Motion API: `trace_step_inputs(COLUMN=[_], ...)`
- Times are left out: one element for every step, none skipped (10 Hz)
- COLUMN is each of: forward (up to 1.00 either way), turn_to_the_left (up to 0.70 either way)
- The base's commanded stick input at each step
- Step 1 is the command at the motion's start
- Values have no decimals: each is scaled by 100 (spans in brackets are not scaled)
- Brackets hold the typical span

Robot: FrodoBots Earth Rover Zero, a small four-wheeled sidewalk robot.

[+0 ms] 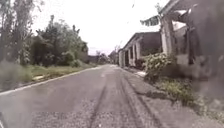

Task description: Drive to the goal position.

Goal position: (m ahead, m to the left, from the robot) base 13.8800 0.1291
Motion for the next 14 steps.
trace_step_inputs(forward=[70,70,70,70,70,70,70,70,70,70,70,70,70,70], turn_to_the_left=[0,0,0,0,0,0,0,0,0,0,0,0,0,0])
